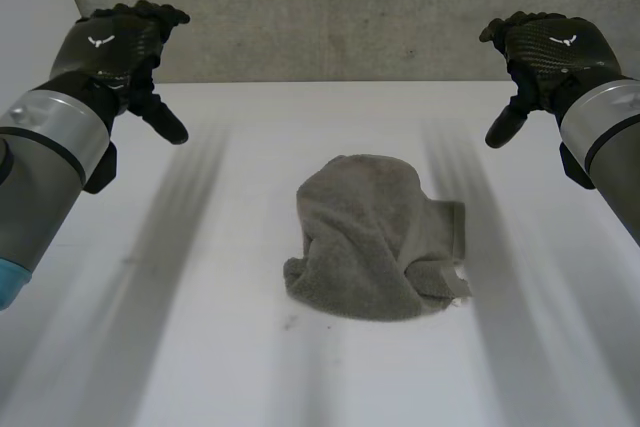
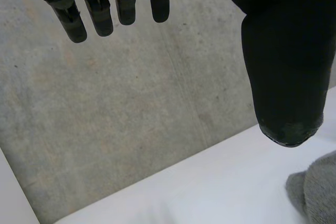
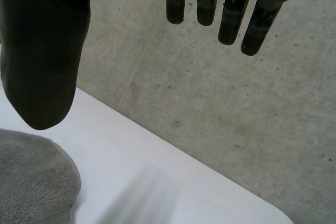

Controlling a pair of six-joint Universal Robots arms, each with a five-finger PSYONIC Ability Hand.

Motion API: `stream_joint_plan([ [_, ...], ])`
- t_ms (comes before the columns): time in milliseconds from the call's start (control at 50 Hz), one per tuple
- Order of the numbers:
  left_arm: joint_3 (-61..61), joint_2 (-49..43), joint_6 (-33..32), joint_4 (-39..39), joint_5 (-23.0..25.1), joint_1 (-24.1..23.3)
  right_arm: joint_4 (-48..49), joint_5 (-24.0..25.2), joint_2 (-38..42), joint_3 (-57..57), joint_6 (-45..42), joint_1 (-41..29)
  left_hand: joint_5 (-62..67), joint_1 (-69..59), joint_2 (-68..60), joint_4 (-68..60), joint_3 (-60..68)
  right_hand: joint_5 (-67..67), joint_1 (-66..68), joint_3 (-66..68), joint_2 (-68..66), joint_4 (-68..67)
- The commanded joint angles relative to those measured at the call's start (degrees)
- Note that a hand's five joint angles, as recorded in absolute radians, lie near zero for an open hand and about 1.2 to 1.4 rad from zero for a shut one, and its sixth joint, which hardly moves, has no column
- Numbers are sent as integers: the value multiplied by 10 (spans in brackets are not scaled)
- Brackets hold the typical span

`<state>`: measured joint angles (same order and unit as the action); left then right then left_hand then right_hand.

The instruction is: Fold the towel.

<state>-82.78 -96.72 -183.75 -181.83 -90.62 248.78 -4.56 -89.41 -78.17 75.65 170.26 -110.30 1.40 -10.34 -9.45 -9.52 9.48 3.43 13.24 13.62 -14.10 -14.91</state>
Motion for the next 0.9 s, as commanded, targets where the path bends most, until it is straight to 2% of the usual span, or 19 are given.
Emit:
stream_joint_plan([
  [20, 3, -37, -13, 11, 9, -2, -60, 25, 0, -3, -42, 0, 3, -14, -23, -22, 22, -34, -32, -36, 41, 49],
  [120, 2, -70, -47, 26, 27, -22, -131, 45, 1, -1, -70, 0, 37, -48, -56, -56, 56, -22, -20, -24, 29, 37],
  [180, -1, -97, -61, 45, 32, -51, -159, 49, 3, 16, -70, 0, 69, -79, -88, -88, 88, 5, 7, 3, 2, 10],
  [300, -33, -144, -62, 64, 34, -71, -159, 51, 3, 78, -74, -3, 84, -95, -104, -103, 103, 36, 37, 34, -29, -21],
  [400, -47, -181, -59, 57, 34, -89, -106, 48, 7, 143, -76, -30, 121, -132, -141, -140, 140, 64, 66, 62, -57, -49],
  [500, -49, -217, -58, 44, 34, -104, 17, 42, 31, 222, -77, -47, 126, -137, -146, -145, 145, 193, 195, 191, -187, -179],
  [560, -49, -234, -53, 38, 37, -111, 64, 34, 50, 245, -77, -48, 141, -152, -161, -160, 160, 220, 222, 219, -214, -206],
  [660, -48, -251, -21, 19, 58, -117, 104, 21, 78, 262, -78, -48, 151, -162, -171, -170, 170, 249, 251, 247, -242, -234],
  [840, -49, -261, -6, -15, 59, -118, 135, 11, 115, 273, -78, -49, 219, -229, -238, -237, 238, 263, 264, 261, -256, -248],
  [900, -48, -269, -6, -27, 59, -124, 148, 8, 119, 274, -78, -49, 262, -273, -282, -281, 282, 311, 313, 309, -305, -297],
])
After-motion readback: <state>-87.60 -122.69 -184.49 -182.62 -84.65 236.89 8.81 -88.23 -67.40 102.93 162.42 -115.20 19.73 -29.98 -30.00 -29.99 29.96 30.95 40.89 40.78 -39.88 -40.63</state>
